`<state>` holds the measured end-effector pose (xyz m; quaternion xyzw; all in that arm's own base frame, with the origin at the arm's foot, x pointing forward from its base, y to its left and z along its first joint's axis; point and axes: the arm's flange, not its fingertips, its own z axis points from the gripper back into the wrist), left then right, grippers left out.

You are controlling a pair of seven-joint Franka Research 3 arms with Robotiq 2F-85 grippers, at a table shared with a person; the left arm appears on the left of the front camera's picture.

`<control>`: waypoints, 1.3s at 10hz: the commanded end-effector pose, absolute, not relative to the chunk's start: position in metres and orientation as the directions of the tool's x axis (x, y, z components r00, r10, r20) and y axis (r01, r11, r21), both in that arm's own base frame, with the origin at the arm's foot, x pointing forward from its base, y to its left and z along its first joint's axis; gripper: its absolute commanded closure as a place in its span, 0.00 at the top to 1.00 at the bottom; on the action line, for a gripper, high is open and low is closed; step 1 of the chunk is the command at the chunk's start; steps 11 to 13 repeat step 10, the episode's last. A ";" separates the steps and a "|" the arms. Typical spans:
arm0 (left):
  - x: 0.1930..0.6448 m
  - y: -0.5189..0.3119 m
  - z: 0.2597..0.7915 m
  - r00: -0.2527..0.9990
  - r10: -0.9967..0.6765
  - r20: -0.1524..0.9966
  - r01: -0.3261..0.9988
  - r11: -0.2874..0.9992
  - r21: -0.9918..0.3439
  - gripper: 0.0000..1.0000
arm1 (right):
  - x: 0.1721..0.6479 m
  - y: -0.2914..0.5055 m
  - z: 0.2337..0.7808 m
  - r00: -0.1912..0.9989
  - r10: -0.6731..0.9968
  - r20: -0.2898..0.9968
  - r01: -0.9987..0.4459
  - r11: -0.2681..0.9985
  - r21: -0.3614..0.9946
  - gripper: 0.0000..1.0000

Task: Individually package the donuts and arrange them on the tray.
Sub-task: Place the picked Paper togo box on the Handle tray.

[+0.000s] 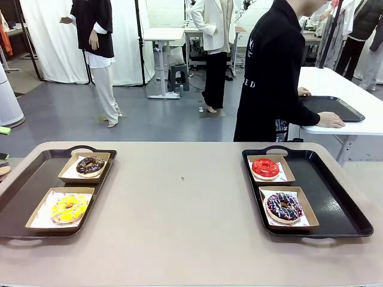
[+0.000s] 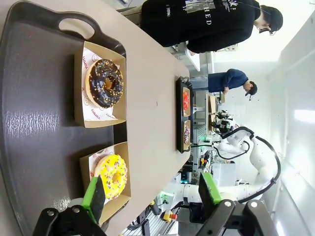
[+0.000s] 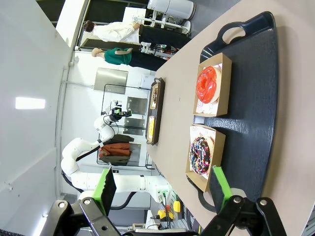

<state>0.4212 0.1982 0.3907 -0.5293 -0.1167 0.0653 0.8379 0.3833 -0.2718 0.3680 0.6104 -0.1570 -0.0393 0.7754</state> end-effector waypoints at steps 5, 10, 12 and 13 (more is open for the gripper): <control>0.420 0.199 0.391 0.964 0.234 0.126 0.016 0.423 -0.906 1.00 | 0.384 -0.269 0.369 0.944 -0.272 0.186 -0.118 0.248 0.962 1.00; 0.420 0.199 0.391 0.964 0.234 0.126 0.016 0.423 -0.906 1.00 | 0.384 -0.269 0.369 0.944 -0.272 0.186 -0.118 0.248 0.962 1.00; 0.420 0.199 0.391 0.964 0.234 0.126 0.016 0.423 -0.906 1.00 | 0.384 -0.269 0.369 0.944 -0.272 0.186 -0.118 0.248 0.962 1.00; 0.420 0.199 0.391 0.964 0.234 0.126 0.016 0.423 -0.906 1.00 | 0.384 -0.269 0.369 0.944 -0.272 0.186 -0.118 0.248 0.962 1.00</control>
